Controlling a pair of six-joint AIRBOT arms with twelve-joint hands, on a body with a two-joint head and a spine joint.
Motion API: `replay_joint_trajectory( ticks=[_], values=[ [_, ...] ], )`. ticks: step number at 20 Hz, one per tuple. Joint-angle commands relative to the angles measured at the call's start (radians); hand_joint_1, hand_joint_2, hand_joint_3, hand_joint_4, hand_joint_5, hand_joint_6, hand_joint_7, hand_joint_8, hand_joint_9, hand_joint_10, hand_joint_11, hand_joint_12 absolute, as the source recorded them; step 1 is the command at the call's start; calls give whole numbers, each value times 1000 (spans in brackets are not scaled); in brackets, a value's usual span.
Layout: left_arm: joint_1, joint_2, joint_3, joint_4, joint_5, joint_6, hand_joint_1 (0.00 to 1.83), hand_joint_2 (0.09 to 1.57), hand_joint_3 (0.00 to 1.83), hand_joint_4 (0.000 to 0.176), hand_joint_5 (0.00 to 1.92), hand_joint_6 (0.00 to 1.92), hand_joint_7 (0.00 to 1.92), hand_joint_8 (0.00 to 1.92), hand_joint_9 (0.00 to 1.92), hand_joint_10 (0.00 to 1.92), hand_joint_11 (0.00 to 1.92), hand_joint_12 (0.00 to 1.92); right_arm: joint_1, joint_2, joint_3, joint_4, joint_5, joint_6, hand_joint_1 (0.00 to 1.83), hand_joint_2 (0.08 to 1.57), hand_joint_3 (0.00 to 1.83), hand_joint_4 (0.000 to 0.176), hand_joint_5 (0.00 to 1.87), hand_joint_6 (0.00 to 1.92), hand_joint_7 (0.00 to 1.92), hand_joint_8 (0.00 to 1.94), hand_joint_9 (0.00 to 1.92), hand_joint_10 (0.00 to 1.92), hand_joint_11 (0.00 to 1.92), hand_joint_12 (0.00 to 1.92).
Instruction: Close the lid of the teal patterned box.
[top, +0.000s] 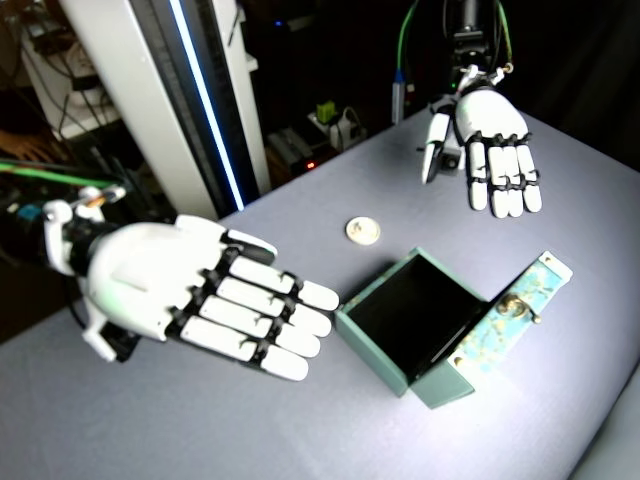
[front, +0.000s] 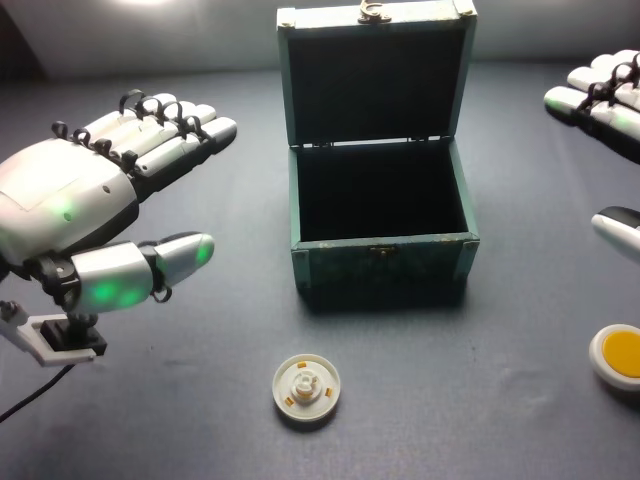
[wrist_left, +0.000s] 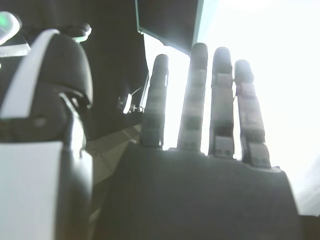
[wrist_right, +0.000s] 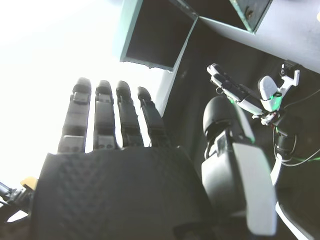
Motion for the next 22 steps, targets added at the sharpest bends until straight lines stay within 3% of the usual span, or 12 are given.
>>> replay_joint_trajectory(
  ticks=[1,3,5,6,8,9,11,14,15,16,20,22],
  values=[
    [-8,-2,3,-12,-121,-4,4,1417,14,27,0,0,0,0,0,0,0,0,15,4,6,4,127,2,433,1396,34,0,55,6,0,0,0,0,0,0],
    [-8,-4,3,-11,-121,-5,0,1384,0,65,0,0,0,0,0,0,0,0,16,4,6,5,127,2,436,1407,22,0,71,10,0,0,0,0,0,0],
    [-10,-9,3,-9,-119,-6,0,1376,0,66,0,0,0,0,0,0,0,0,22,4,7,5,127,2,635,1401,7,0,74,7,0,0,0,0,0,0],
    [-12,-12,5,-8,-118,-6,3,1391,0,41,0,0,0,0,0,0,0,0,26,4,8,6,128,2,693,1391,0,0,79,8,0,0,0,0,0,0],
    [-26,-27,16,-1,-106,-16,5,1400,3,42,0,0,0,0,0,0,0,0,44,0,17,10,128,2,627,1418,10,0,73,3,0,0,0,0,0,0],
    [-39,-39,27,6,-90,-25,1,1377,0,68,0,0,0,0,0,0,0,0,53,-4,24,15,127,2,611,1429,12,0,82,7,0,0,0,0,36,17],
    [-69,-65,51,25,-47,-42,147,1378,0,80,0,0,0,0,0,0,11,5,81,-20,47,24,113,3,517,1448,0,0,88,4,2,0,0,0,0,537],
    [-103,-100,79,47,-4,-63,171,1390,0,15,0,0,0,0,0,0,1,2,163,-64,101,25,42,4,398,1451,0,0,37,0,0,0,5,4,0,980],
    [-110,-108,85,52,6,-66,143,1390,0,0,0,0,0,0,0,0,0,0,184,-75,117,25,23,4,354,1467,0,0,7,0,0,0,0,0,0,840],
    [-121,-119,92,59,17,-70,136,1391,1,0,3,1,0,0,0,0,0,0,209,-89,136,25,-4,5,333,1461,1,0,1,0,0,0,0,0,0,727],
    [-143,-151,117,84,44,-95,143,1402,3,0,31,11,40,13,0,0,19,12,325,-160,223,26,-112,5,197,1384,0,0,0,0,0,0,22,67,0,1437],
    [-144,-161,120,95,49,-100,178,1382,2,24,48,3,66,2,0,0,0,271,386,-199,268,26,-169,5,198,1372,1,0,0,0,0,0,0,2,0,1148]
  ],
)
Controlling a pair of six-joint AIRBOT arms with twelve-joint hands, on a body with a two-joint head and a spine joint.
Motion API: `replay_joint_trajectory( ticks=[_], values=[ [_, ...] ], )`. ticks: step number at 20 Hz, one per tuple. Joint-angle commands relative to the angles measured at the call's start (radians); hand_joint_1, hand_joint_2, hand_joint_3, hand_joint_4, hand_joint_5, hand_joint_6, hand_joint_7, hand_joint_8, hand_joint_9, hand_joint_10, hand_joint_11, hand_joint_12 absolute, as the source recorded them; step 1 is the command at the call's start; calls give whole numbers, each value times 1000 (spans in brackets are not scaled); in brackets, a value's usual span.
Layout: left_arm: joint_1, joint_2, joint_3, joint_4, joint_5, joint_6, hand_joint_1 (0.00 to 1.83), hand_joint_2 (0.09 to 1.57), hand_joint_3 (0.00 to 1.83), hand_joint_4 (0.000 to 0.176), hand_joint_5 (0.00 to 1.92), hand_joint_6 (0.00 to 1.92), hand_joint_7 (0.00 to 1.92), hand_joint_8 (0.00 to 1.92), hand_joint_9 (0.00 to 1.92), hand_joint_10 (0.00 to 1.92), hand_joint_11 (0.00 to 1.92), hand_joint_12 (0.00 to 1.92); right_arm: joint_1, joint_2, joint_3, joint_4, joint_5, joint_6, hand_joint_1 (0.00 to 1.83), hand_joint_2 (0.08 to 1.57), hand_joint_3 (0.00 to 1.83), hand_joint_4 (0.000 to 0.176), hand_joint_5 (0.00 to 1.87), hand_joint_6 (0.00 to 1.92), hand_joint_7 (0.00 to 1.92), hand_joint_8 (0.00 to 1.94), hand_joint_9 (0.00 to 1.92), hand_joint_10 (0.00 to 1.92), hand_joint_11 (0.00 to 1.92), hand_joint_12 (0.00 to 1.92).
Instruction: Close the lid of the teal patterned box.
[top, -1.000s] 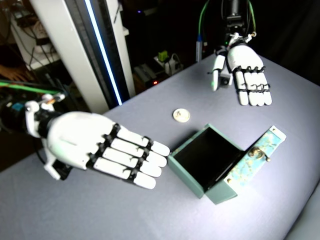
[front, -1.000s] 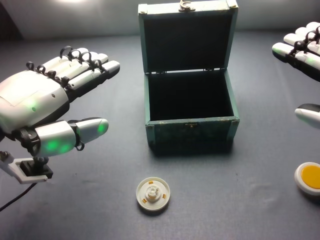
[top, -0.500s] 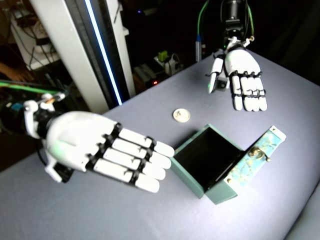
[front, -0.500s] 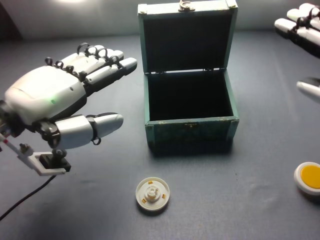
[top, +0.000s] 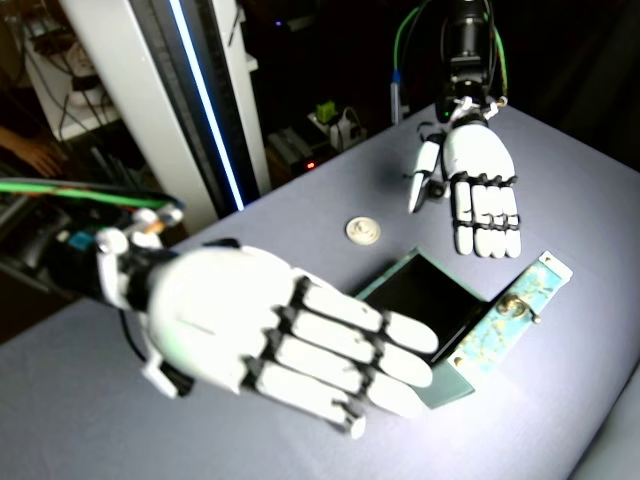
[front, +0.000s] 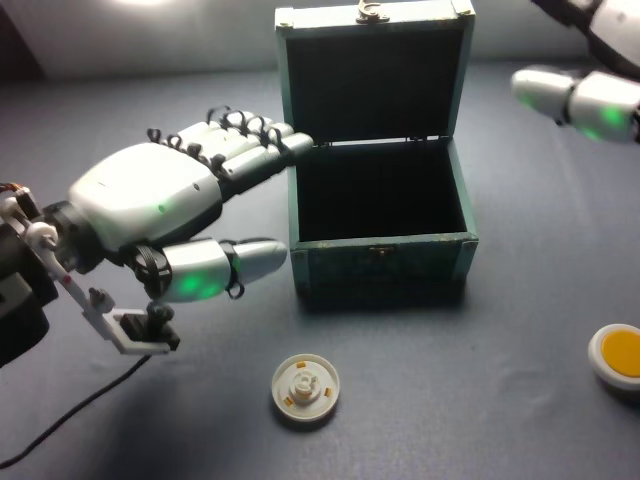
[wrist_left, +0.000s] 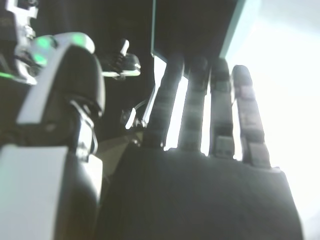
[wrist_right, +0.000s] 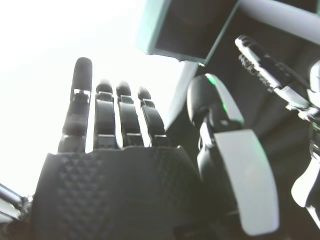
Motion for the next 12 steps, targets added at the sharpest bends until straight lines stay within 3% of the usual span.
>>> replay_joint_trajectory(
  ticks=[1,2,4,5,7,8,9,10,12],
  values=[
    [-11,-9,7,-5,-110,-13,217,1387,1,10,64,8,95,6,35,12,0,471,31,-9,18,-6,77,4,192,1367,0,0,0,0,0,0,28,13,0,1120],
    [-17,-17,13,7,-104,-23,238,1387,0,9,80,11,118,7,64,21,0,543,52,-26,38,-6,53,4,149,1365,0,0,0,0,0,0,29,20,0,1197],
    [-35,-36,26,34,-84,-36,279,1368,0,22,106,16,131,6,73,19,0,513,96,-58,82,-6,2,3,119,1354,0,6,0,0,0,0,11,34,0,1461],
    [-41,-42,31,44,-77,-43,324,1367,0,17,115,14,144,4,79,17,0,605,113,-73,100,-6,-18,3,81,1346,0,0,0,0,0,0,28,47,0,1483],
    [-50,-54,41,58,-67,-52,398,1372,0,8,129,9,158,3,85,13,0,735,144,-101,133,-6,-56,2,150,1344,0,0,0,0,0,0,18,56,0,1300],
    [-55,-59,44,65,-59,-55,418,1367,0,5,140,12,173,6,104,20,0,749,155,-112,146,-6,-71,2,191,1344,5,0,0,0,0,0,3,10,0,259],
    [-60,-64,48,70,-51,-55,414,1361,0,31,133,6,164,2,91,12,0,783,162,-123,155,-6,-82,2,175,1325,0,0,0,0,0,0,0,1,0,51],
    [-64,-69,51,73,-45,-55,435,1360,0,26,136,7,165,1,94,12,0,800,168,-134,166,-6,-94,2,174,1321,0,0,0,0,0,0,0,0,0,9],
    [-67,-76,58,75,-35,-55,456,1365,0,8,148,8,171,2,103,15,0,879,176,-153,182,-6,-111,2,208,1335,0,0,0,0,0,0,24,11,0,1006]
  ],
)
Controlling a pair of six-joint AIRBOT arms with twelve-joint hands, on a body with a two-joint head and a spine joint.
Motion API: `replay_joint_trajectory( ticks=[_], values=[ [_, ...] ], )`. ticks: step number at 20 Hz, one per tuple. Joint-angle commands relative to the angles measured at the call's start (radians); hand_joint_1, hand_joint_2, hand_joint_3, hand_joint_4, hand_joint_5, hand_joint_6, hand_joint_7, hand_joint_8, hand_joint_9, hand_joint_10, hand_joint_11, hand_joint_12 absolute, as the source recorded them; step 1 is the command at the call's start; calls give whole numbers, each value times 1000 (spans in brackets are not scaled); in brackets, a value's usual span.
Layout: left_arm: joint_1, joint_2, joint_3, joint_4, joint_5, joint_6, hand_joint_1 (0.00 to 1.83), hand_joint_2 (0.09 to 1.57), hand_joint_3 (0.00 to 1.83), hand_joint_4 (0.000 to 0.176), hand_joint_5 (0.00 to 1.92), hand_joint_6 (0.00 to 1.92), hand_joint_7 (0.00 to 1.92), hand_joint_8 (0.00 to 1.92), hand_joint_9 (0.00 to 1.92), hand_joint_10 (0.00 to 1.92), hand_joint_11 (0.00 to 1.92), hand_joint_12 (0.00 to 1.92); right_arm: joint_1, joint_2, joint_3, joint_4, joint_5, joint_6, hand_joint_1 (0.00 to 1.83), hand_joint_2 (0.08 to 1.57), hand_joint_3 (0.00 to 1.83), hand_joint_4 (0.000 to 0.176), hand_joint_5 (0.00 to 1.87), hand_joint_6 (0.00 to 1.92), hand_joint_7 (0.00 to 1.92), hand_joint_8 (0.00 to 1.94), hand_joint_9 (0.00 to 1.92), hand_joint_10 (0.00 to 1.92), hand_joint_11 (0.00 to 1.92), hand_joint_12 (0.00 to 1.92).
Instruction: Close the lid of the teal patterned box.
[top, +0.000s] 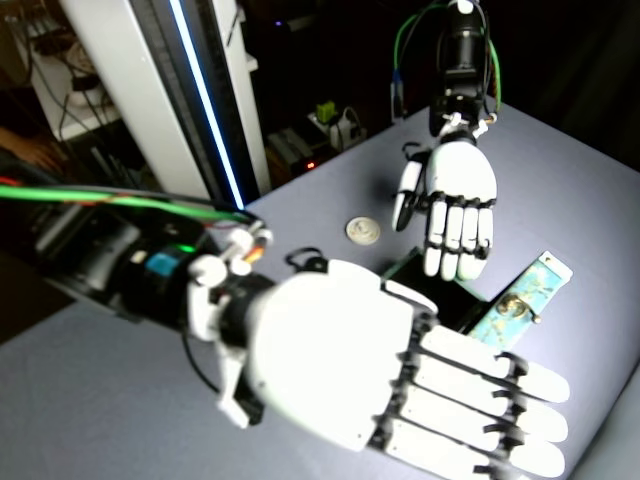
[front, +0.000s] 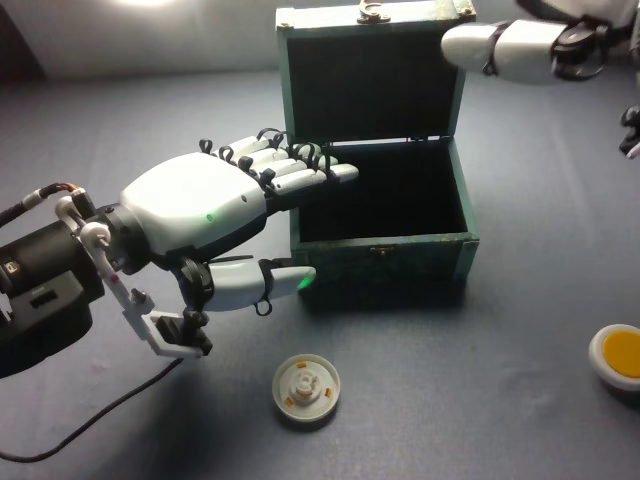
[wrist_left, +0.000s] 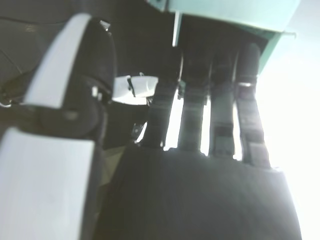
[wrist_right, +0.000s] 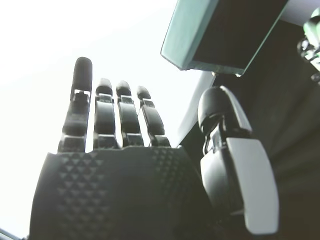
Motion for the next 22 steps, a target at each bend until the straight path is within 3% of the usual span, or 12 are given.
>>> replay_joint_trajectory(
  ticks=[1,3,5,8,9,11,12,14,16,18,21,22],
  values=[
    [-15,-2,6,-18,-101,-5,452,1369,1,0,150,6,171,1,114,17,0,851,20,1,12,-2,100,2,238,1333,0,0,10,3,37,9,61,31,0,1220],
    [-18,-8,11,-17,-96,-5,421,1375,2,12,145,3,159,0,113,15,0,857,24,-11,21,-2,89,2,225,1271,0,0,12,4,19,5,63,48,0,1520],
    [-20,-12,14,-17,-93,-6,460,1365,0,8,159,6,168,2,119,15,0,917,24,-23,26,-5,80,2,219,1274,0,0,46,14,72,13,106,84,0,1442],
    [-20,-12,15,-17,-92,-8,470,1370,1,0,168,6,174,2,134,17,0,961,24,-29,24,-22,68,2,248,1269,0,0,162,48,245,47,247,185,0,1649],
    [-21,-12,15,-18,-93,-9,456,1372,1,0,170,5,181,2,146,19,0,914,24,-29,21,-28,65,2,236,1282,0,0,222,48,283,18,241,298,0,1691],
    [-21,-12,16,-21,-96,-9,421,1374,0,3,165,2,179,0,142,14,0,864,24,-29,16,-32,65,2,257,1287,0,0,373,198,513,67,197,836,0,1795],
    [-21,-11,16,-21,-96,-9,421,1377,2,0,166,2,178,0,143,14,0,860,24,-29,14,-34,65,2,257,1294,1,0,341,437,593,115,211,1010,0,1836],
    [-17,-12,16,-27,-96,-10,442,1382,2,0,174,4,188,2,155,16,0,894,24,-29,9,-37,66,2,196,1331,3,0,200,882,651,219,379,1078,156,1818],
    [-15,-14,18,-35,-95,-10,424,1391,4,9,172,2,185,0,150,12,0,897,24,-29,0,-51,66,2,206,1330,0,0,146,1130,541,738,451,1244,269,1866],
    [-13,-14,19,-40,-95,-10,386,1412,3,0,160,1,136,0,109,1,0,771,24,-28,-16,-69,71,2,225,1320,0,0,147,1047,454,1076,431,1469,344,1919],
    [-8,-14,19,-49,-98,-10,256,1439,3,3,92,6,26,2,1,0,0,384,24,-17,-66,-96,115,2,226,1312,0,0,185,973,365,1018,344,1449,224,1921],
    [-6,-14,19,-54,-102,-10,284,1449,2,0,83,4,33,4,0,0,0,264,24,-1,-88,-109,133,2,164,1307,0,0,164,790,292,829,111,1292,36,1921]
  ],
)
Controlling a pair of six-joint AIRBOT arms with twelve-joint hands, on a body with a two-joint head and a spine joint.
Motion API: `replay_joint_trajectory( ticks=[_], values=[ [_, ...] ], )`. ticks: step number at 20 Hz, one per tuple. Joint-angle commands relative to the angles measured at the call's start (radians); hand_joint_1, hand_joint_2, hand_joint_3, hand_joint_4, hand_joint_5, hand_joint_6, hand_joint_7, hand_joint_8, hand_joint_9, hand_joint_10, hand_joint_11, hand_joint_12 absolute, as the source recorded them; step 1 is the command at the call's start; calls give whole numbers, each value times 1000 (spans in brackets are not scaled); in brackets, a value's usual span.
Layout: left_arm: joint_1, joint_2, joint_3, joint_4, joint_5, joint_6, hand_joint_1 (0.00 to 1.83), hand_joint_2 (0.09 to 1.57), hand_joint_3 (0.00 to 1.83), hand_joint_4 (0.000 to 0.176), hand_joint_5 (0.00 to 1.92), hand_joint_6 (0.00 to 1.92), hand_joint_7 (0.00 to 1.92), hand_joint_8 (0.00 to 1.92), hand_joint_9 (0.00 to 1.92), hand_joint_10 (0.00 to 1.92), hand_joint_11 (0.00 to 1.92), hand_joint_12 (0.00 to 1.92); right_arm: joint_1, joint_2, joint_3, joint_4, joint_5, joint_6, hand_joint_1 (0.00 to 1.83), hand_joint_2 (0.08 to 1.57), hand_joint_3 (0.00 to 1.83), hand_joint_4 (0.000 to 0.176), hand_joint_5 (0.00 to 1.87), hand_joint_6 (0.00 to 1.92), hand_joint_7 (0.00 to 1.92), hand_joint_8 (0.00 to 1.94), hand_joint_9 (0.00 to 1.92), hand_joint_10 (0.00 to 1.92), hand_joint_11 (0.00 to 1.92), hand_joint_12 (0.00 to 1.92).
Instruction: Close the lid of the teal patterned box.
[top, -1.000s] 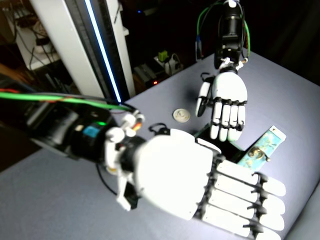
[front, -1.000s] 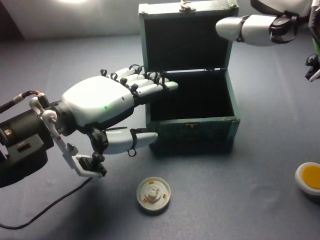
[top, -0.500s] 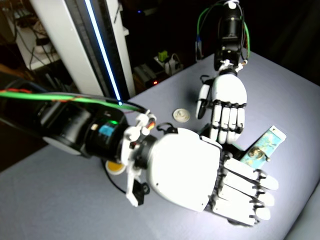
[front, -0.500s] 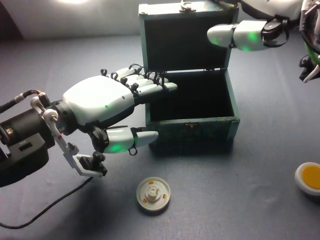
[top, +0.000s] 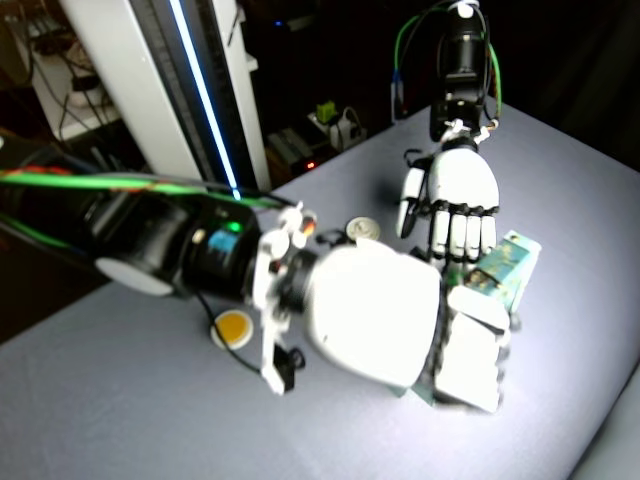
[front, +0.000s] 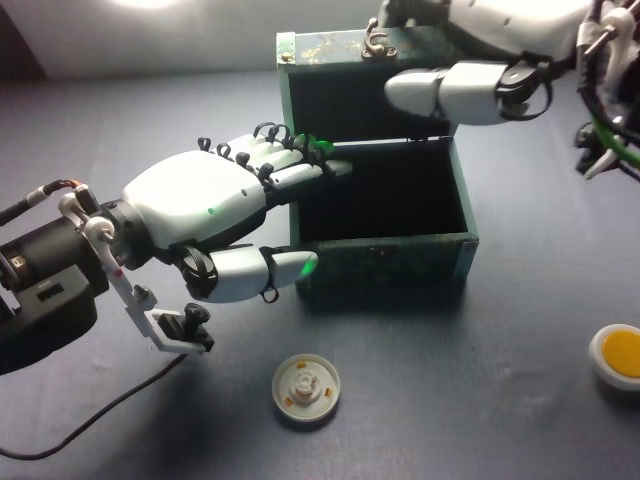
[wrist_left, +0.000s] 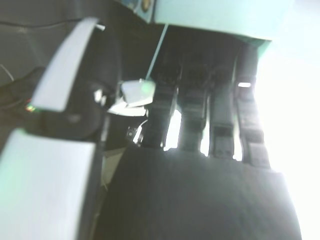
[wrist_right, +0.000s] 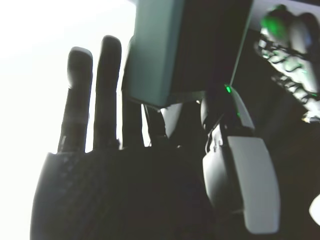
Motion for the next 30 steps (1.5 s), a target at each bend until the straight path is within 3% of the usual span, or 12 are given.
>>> replay_joint_trajectory(
  ticks=[1,4,5,9,11,14,19,22,23,26,28,30],
  values=[
    [-1,-1,3,-24,-122,-6,284,1449,2,0,83,4,33,4,0,0,0,264,11,21,-2,0,147,2,164,1307,0,0,164,790,292,829,111,1292,36,1921],
    [5,3,1,-33,-127,-6,305,1454,1,0,90,5,70,8,27,9,0,387,10,55,-39,-25,181,2,115,1322,3,0,202,1004,523,1094,544,1487,395,1921],
    [6,5,1,-34,-128,-6,329,1443,0,0,118,12,121,14,79,25,0,643,10,61,-44,-27,187,2,117,1318,1,0,162,1080,402,1157,401,1539,358,1921],
    [20,15,-8,-45,-144,-6,263,1452,3,0,141,11,145,4,102,21,0,845,-10,98,-82,-32,226,2,61,1333,3,0,155,797,275,689,365,1229,424,1750],
    [31,20,-15,-51,-155,-6,240,1459,5,0,147,12,158,7,116,25,0,853,-36,121,-107,-32,267,3,120,1349,3,0,113,530,147,415,43,1137,38,1873],
    [53,34,-32,-56,-180,-6,320,1438,0,0,214,28,263,25,230,67,0,1122,-79,173,-159,-34,341,3,71,1333,0,0,25,411,111,145,0,471,0,1685],
    [88,61,-63,-61,-235,-6,169,1402,0,0,246,25,334,21,313,104,0,1361,-165,262,-246,-62,465,9,5,1376,7,0,0,323,121,52,0,403,0,1415],
    [95,69,-70,-62,-249,-6,147,1385,0,0,297,40,408,40,361,140,0,1476,-224,305,-283,-63,548,32,0,1403,6,0,0,247,224,87,0,720,0,1564],
    [96,69,-71,-62,-249,-6,185,1393,0,0,333,45,472,38,313,401,0,1560,-242,315,-290,-63,573,45,0,1404,3,0,0,281,265,109,0,811,0,1597],
    [100,68,-70,-69,-248,-6,261,1405,0,0,399,337,562,148,172,1031,0,1705,-285,333,-304,-63,633,81,0,1382,0,0,7,292,171,49,0,470,0,1677],
    [102,68,-69,-73,-248,-6,313,1433,3,0,260,922,470,756,331,1290,180,1812,-303,337,-305,-62,645,101,0,1367,0,0,79,325,304,133,0,1042,0,1841],
    [102,68,-68,-75,-245,-6,311,1434,1,0,272,1118,497,1054,518,1423,451,1857,-330,342,-306,-57,675,129,0,1346,0,0,19,460,292,225,26,1136,0,1853]
  ],
)
